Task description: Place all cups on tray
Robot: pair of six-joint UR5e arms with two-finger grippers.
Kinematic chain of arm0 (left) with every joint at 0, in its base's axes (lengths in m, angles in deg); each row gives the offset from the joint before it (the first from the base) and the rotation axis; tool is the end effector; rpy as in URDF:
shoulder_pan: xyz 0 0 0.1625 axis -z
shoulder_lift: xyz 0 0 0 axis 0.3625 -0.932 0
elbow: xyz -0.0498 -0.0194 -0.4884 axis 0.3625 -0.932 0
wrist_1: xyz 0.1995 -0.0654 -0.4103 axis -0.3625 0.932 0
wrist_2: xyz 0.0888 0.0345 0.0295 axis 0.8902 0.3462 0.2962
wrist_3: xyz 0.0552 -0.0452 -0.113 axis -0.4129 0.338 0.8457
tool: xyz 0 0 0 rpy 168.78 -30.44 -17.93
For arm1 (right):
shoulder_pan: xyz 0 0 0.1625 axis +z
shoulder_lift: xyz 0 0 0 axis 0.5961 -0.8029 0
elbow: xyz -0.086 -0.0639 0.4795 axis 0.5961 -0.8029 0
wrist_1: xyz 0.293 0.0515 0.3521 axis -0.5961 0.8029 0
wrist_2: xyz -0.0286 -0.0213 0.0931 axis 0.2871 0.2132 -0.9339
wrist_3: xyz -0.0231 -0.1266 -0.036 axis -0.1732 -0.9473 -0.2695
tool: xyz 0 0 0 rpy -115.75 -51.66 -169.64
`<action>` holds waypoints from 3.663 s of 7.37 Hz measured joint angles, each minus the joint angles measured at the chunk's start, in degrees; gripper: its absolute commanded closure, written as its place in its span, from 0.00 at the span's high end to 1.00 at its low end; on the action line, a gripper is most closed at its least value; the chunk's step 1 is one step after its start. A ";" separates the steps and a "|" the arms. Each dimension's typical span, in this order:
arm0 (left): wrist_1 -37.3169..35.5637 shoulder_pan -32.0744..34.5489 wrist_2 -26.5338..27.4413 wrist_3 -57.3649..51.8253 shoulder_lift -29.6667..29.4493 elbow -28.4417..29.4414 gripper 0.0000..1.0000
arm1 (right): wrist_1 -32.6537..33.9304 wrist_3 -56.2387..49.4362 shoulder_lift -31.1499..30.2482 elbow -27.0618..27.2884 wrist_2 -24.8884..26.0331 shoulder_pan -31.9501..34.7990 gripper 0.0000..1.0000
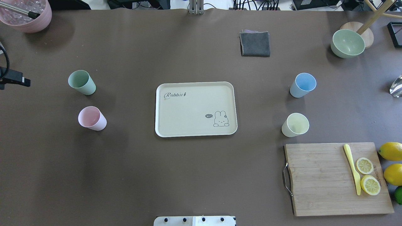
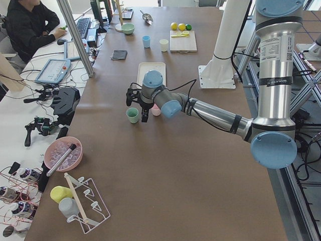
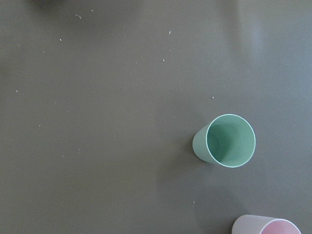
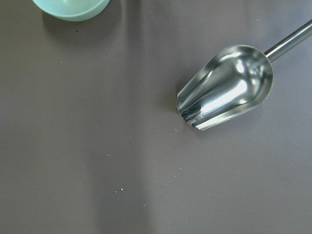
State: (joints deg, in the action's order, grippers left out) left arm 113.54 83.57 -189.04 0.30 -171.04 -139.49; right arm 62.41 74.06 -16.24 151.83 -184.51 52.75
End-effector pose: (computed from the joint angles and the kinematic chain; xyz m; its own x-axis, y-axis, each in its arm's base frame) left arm 0.2038 -0.5033 0.5104 0.5613 -0.0159 -0.8275 0.2071 0.9707 0.1219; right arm 0.0320 -0.5117 0.6734 0.6969 0.0346 0.7163 -0.0544 0.9985 0.0047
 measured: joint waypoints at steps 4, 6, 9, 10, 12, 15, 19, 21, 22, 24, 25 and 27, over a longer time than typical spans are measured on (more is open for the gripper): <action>-0.23 -13.98 9.00 9.90 -3.10 -1.37 0.97 | 0.00 -0.04 -0.17 -0.04 -0.10 -0.02 1.00; -0.26 -15.87 9.77 11.11 -5.56 1.69 0.91 | 0.00 0.02 -0.19 -0.04 -0.10 -0.01 1.00; -0.18 -17.37 9.91 11.21 -6.63 4.27 0.88 | 0.00 0.05 -0.12 0.06 -0.12 -0.01 1.00; -0.12 -17.97 9.92 11.21 -6.65 4.86 0.86 | -0.02 0.13 0.01 0.28 -0.44 -0.18 1.00; -0.01 -18.50 9.99 11.21 -6.60 5.84 0.73 | -0.09 3.77 0.17 2.57 -1.85 -2.24 1.00; 0.06 -18.99 10.18 11.21 -6.52 6.07 0.33 | -0.17 13.31 1.21 6.46 -2.18 -8.11 1.00; 0.17 -20.32 10.13 11.21 -6.76 6.35 0.00 | -8.54 29.31 2.97 6.85 -0.73 -15.84 1.00; 0.06 -20.20 9.76 11.10 -6.82 5.41 0.00 | -11.83 34.14 3.04 6.76 0.23 -18.31 1.00; -0.28 -19.39 9.34 11.06 -6.80 4.32 0.00 | -12.28 34.72 3.11 6.80 0.41 -18.82 1.00; -5.22 -16.32 6.83 11.25 -10.40 2.94 0.00 | -12.84 36.08 3.51 7.05 1.85 -20.98 1.00; -12.04 -15.53 6.30 11.62 -15.34 2.16 0.00 | -14.42 39.77 4.02 7.27 4.45 -23.85 1.00; -22.03 -16.37 7.83 14.36 -23.87 1.71 0.00 | -20.40 49.00 5.03 7.47 9.23 -30.75 1.00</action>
State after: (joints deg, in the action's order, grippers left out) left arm 91.51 67.20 -181.20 14.66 -194.91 -137.78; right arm 42.00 123.06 -11.21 159.30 -175.28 22.00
